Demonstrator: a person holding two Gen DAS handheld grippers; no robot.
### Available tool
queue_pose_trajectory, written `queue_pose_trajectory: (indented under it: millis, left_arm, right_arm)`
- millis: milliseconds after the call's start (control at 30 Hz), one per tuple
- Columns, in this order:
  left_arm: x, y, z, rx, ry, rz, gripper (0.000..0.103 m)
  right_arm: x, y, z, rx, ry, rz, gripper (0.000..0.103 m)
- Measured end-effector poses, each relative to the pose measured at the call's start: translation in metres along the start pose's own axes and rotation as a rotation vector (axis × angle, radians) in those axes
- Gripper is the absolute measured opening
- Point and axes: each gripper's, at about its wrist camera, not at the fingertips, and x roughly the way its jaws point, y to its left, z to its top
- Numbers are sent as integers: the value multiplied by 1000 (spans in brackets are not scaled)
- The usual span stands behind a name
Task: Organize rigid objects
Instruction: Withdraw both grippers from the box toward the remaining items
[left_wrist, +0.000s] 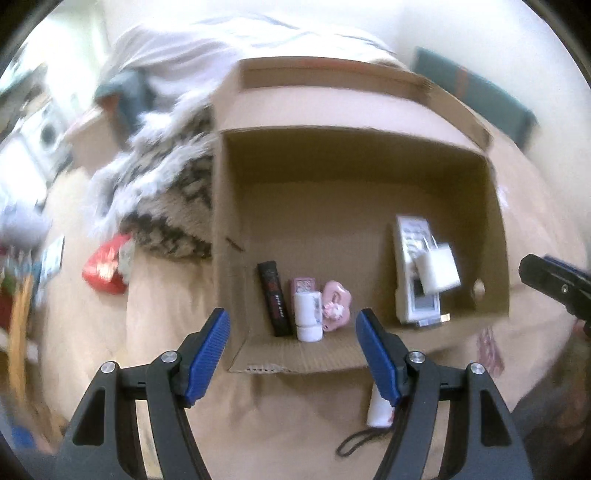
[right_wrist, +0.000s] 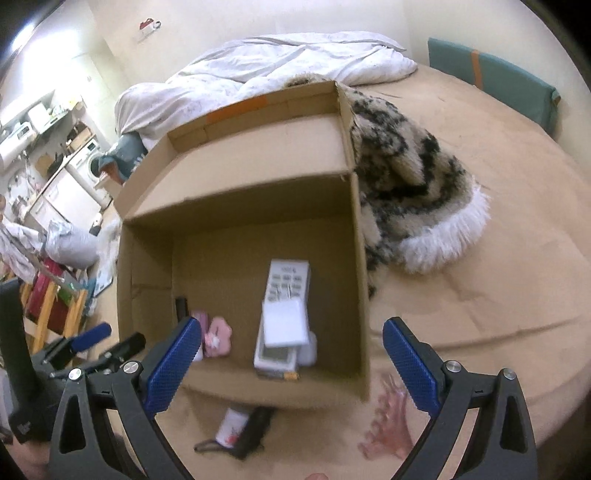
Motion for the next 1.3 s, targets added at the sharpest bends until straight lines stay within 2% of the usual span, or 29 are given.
queue_pose_trajectory:
  millis: [67,200,333,500,600,700,767,933,1100,1200,1233,1300]
  left_arm:
    - [0,-3,-2,22,-8,15,68]
    - [3,2,-7,-47,26,-33,68]
    - [4,6,-17,-82,58,-60,68]
    - [4,5,-37,-96,109,-92,68]
    - [9,-6,-45,-73,141,-111,68]
    - [28,-21,-49,-66,224,-174,68]
    - [50,-31,-52,-45,311,-197,61]
    - [87,-47,-62,-18,437,-233,56]
    - [103,-58,-68,23,459,-202,53]
    - [101,-59,-68,38,436,-201,29]
    - [100,-59,-68,38,435,-203,24]
    - [98,-55,-68,18,432,-215,24]
  right_arm:
    - [-5,0,-12,-19,16,-20,103]
    - [-9,-8,-28,-8,62,-12,103]
    - [-3,-15,-35,-31,86,-56,103]
    - [3,-39,-40,100,127,-31,103]
    - [8,-51,-43,161,160,-49,103]
    - [8,-58,-44,194,166,-51,103]
    - [8,-60,-44,208,168,-47,103]
    - [12,-61,-45,199,185,-66,103]
    - [18,-57,-46,184,203,-67,103]
    - [23,-52,-47,161,220,-66,103]
    - [25,-50,-48,154,229,-63,103]
    - [28,-47,-49,141,243,-61,103]
